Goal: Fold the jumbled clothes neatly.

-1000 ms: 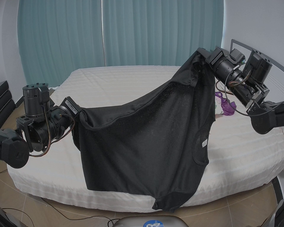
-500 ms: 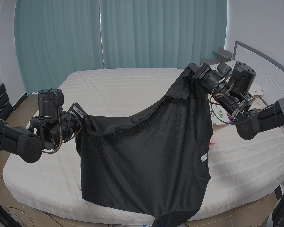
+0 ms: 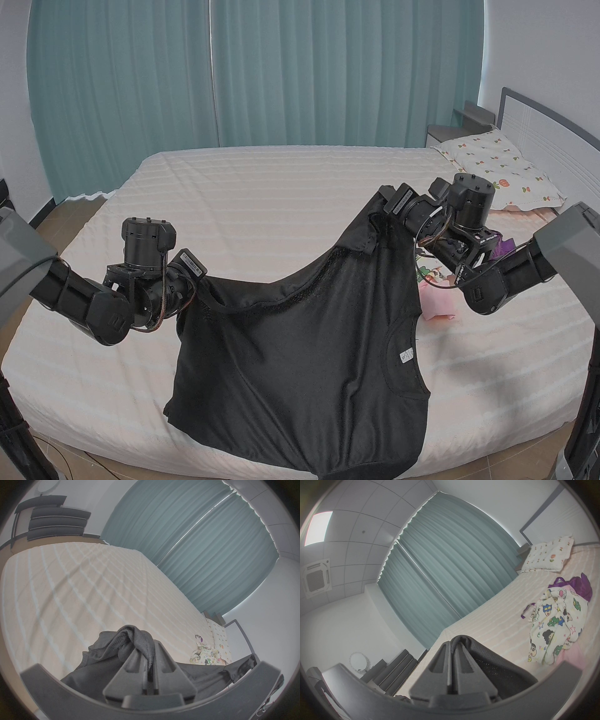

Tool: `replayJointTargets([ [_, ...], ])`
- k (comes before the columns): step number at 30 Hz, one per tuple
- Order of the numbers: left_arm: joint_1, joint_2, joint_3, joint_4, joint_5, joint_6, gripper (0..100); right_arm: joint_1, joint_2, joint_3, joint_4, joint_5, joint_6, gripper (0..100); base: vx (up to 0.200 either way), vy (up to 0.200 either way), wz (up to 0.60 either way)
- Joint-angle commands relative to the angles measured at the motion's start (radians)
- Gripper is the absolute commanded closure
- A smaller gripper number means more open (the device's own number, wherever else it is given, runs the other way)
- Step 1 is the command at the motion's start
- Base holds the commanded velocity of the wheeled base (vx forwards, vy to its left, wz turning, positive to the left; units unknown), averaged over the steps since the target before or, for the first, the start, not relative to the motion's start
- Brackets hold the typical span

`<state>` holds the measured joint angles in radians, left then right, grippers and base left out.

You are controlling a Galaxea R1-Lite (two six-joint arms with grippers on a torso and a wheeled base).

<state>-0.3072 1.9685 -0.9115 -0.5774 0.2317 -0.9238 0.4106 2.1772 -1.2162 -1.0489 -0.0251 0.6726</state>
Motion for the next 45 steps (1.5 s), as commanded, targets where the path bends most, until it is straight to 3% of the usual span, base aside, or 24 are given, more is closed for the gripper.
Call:
replayJointTargets([
  [1,0.025,0.112,-0.04,-0.001,-0.009,-0.007,100,-0.006,0.116,-0.031,0.003,0.004,0.016,0,0.0,0.0,0.0],
  [2,0.027,0.125,-0.049,-0.001,-0.008,-0.012,0,-0.006,0.128,-0.037,0.01,0.002,0.016,0,0.0,0.0,0.0],
  [12,0.05,0.148,-0.073,0.001,-0.003,-0.038,0,-0.049,0.154,-0.051,0.152,-0.033,0.005,0,0.0,0.0,0.0],
  [20,0.065,0.036,0.075,-0.001,-0.057,-0.033,0,-0.119,0.092,0.09,0.188,-0.021,0.016,0,0.0,0.0,0.0],
  [24,0.059,0.016,0.132,-0.024,-0.068,-0.035,0,-0.118,0.098,0.092,0.17,-0.018,0.042,0,0.0,0.0,0.0],
  [26,0.057,0.016,0.168,-0.07,-0.066,-0.038,0,-0.101,0.092,0.09,0.162,-0.013,0.096,0,0.0,0.0,0.0],
  [32,0.051,0.007,0.244,-0.14,-0.066,-0.033,0,-0.076,0.095,0.113,0.173,-0.024,0.096,0,0.0,0.0,0.0],
  [40,0.028,-0.013,0.41,-0.252,-0.069,-0.032,0,-0.076,0.012,0.372,0.153,-0.024,0.125,0,-0.125,0.0,0.0],
  [45,0.013,-0.017,0.499,-0.32,-0.069,-0.032,0,-0.082,-0.06,0.546,0.069,-0.018,0.205,0,-0.2,0.0,0.0],
])
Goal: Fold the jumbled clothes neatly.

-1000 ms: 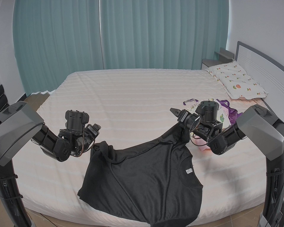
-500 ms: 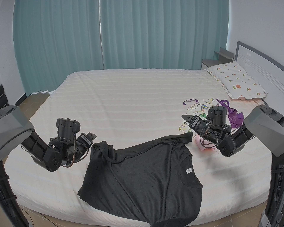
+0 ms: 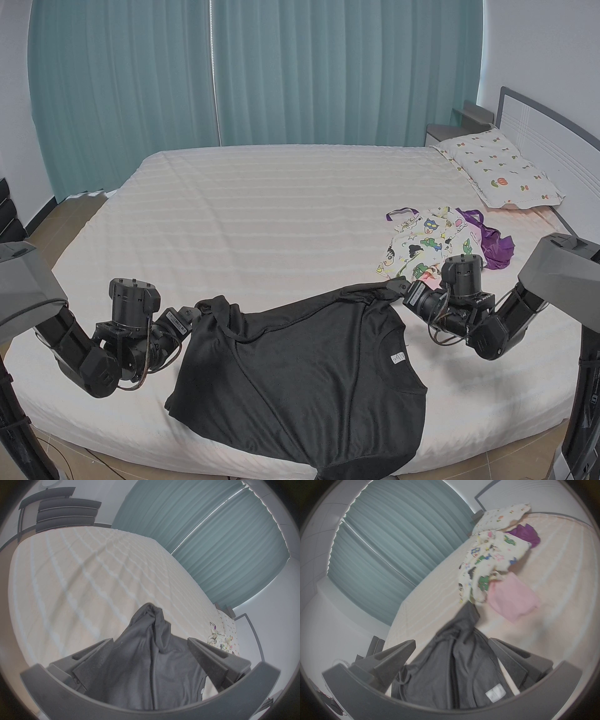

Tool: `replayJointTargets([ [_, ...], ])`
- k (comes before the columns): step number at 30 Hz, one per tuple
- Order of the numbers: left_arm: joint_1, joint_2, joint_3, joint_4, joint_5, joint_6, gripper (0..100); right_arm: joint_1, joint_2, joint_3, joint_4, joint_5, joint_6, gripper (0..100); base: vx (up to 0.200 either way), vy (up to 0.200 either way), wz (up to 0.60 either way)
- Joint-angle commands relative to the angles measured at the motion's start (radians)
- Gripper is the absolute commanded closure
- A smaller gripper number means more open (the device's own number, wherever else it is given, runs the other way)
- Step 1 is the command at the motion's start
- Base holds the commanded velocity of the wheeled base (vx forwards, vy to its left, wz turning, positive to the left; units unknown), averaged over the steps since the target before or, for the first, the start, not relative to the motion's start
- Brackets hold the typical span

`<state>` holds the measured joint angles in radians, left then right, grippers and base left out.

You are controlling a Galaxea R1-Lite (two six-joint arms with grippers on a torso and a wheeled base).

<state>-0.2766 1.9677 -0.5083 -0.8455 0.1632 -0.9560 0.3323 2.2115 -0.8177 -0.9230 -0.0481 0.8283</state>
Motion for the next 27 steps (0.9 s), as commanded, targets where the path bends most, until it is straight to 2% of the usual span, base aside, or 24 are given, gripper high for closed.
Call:
replayJointTargets([
  [1,-0.018,-0.016,0.103,-0.052,0.001,0.0,0,-0.006,-0.099,0.173,-0.07,0.007,0.048,0,-0.2,0.0,0.0],
  [8,-0.019,0.002,0.122,-0.052,0.001,0.002,0,-0.007,-0.076,0.239,-0.089,0.01,0.055,0,-0.029,0.0,0.0],
  [17,-0.013,0.048,0.108,-0.058,-0.045,-0.009,0,-0.027,0.002,0.16,-0.076,0.051,0.045,0,0.0,0.0,0.0],
  [19,-0.006,0.048,0.109,-0.064,-0.059,-0.009,0,-0.042,0.051,0.12,-0.073,0.099,0.017,0,0.0,0.0,0.0],
  [21,-0.001,0.048,0.109,-0.066,-0.059,-0.009,0,-0.049,0.076,0.095,-0.068,0.105,-0.001,0,0.0,0.0,0.0],
  [24,0.002,0.048,0.109,-0.066,-0.059,-0.01,0,-0.067,0.134,0.041,-0.034,0.108,-0.075,0,0.0,0.0,0.0],
  [27,0.004,0.048,0.108,-0.066,-0.059,-0.01,0,-0.072,0.188,-0.014,-0.022,0.113,-0.103,0,0.0,0.0,0.0],
])
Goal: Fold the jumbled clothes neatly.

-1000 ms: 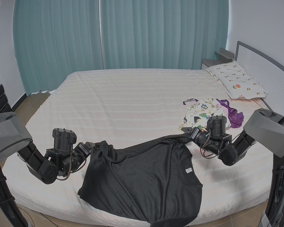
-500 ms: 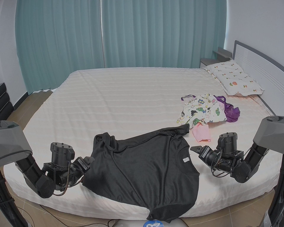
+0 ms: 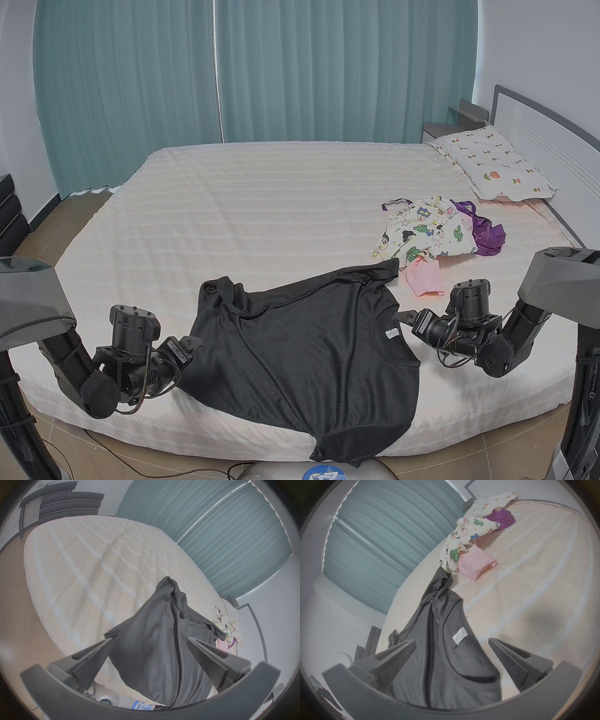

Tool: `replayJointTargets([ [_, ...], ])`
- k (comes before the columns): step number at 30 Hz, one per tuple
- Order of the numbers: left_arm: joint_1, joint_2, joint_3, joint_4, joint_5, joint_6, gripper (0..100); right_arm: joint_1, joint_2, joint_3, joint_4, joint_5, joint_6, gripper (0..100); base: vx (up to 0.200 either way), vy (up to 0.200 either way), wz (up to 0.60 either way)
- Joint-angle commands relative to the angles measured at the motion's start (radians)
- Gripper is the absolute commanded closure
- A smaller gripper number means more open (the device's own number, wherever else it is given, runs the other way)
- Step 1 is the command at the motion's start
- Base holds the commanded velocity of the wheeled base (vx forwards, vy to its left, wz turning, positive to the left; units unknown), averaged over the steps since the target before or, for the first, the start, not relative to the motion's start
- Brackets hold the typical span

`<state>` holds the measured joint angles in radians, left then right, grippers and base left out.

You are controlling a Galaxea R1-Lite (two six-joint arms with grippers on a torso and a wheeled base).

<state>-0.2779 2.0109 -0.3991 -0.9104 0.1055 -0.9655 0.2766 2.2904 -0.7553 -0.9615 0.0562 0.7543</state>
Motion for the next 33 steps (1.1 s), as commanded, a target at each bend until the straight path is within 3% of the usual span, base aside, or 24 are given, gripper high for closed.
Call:
replayJointTargets([
  [1,0.005,0.005,-0.001,-0.001,-0.001,-0.001,0,-0.014,0.118,-0.085,0.018,0.007,-0.029,0,0.0,0.0,0.0],
  [15,0.011,0.006,-0.003,-0.002,-0.001,-0.001,0,0.026,0.178,-0.211,0.072,0.013,-0.032,0,0.0,0.0,0.0],
  [16,0.011,0.006,-0.001,-0.002,-0.001,-0.001,0,0.026,0.181,-0.21,0.072,0.013,-0.032,100,0.0,0.0,0.0],
  [26,0.012,0.008,-0.001,-0.002,-0.001,-0.001,0,-0.025,0.158,-0.193,0.072,0.005,-0.026,100,0.0,0.0,0.0],
  [33,0.014,0.011,0.005,-0.002,-0.001,0.001,0,-0.12,0.138,-0.239,0.058,0.004,-0.027,100,0.0,0.0,0.0],
])
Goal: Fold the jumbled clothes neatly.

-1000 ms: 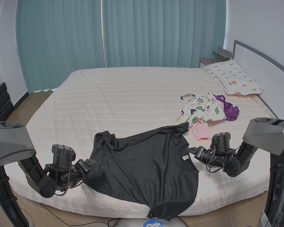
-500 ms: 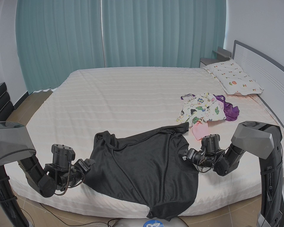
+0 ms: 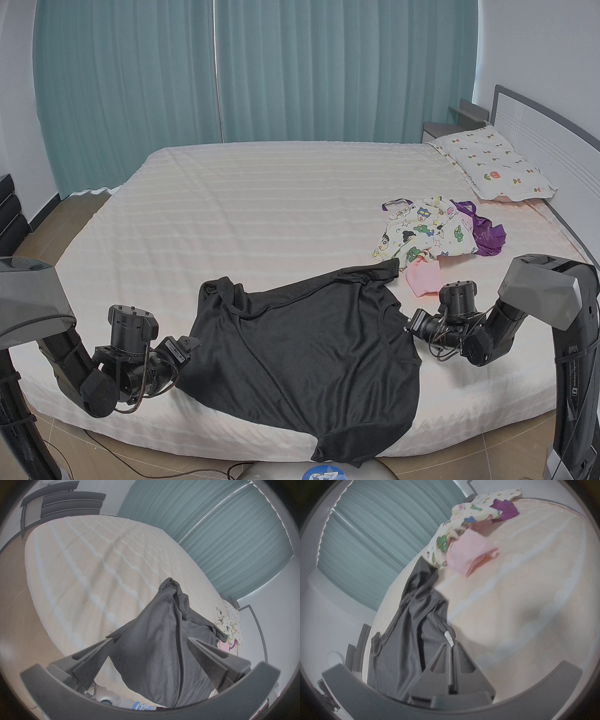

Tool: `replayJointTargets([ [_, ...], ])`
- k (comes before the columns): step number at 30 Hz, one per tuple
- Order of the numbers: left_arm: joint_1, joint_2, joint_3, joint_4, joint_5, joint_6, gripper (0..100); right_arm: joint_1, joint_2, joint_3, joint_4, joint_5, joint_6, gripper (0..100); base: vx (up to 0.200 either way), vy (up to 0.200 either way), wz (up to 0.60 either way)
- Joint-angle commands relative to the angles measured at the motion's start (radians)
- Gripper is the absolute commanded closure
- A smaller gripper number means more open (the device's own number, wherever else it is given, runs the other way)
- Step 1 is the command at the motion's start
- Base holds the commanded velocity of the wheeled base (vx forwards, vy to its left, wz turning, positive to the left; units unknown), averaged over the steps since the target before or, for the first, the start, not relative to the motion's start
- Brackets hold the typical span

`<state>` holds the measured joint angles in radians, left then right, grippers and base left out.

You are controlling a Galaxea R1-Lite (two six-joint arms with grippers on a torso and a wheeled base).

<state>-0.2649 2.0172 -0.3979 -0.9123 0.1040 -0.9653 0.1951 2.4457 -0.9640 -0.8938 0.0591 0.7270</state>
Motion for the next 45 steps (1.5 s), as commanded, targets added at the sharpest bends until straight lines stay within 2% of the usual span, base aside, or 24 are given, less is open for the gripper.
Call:
replayJointTargets([
  [1,0.001,0.006,0.004,0.001,0.0,0.0,0,-0.04,-0.017,-0.032,-0.01,0.001,-0.001,100,0.0,0.0,0.0],
  [10,0.001,0.014,0.021,0.001,0.0,0.0,0,-0.063,-0.004,-0.19,0.003,-0.002,-0.018,100,0.0,0.0,0.0],
  [14,-0.002,0.024,0.028,0.001,-0.001,0.0,0,-0.065,0.016,-0.222,-0.01,-0.01,-0.063,100,0.0,0.0,0.0],
  [15,-0.002,0.031,0.028,0.001,-0.001,0.002,0,-0.069,0.016,-0.232,-0.01,-0.018,-0.066,0,0.0,0.0,0.0],
  [18,-0.002,0.041,0.027,0.001,-0.001,0.002,0,-0.082,0.019,-0.255,-0.01,-0.045,-0.07,0,0.0,0.0,0.0],
  [24,-0.002,0.058,0.024,0.0,0.0,0.002,0,-0.085,0.024,-0.246,0.0,-0.047,-0.069,0,0.0,0.0,0.0],
  [36,0.012,0.112,-0.015,-0.002,0.009,0.01,0,-0.085,-0.088,0.03,-0.023,-0.032,-0.052,0,0.0,0.0,0.0],
  [45,0.044,0.181,-0.07,0.0,0.016,0.011,0,-0.059,-0.16,0.215,-0.076,-0.012,0.017,0,0.0,0.0,0.0],
])
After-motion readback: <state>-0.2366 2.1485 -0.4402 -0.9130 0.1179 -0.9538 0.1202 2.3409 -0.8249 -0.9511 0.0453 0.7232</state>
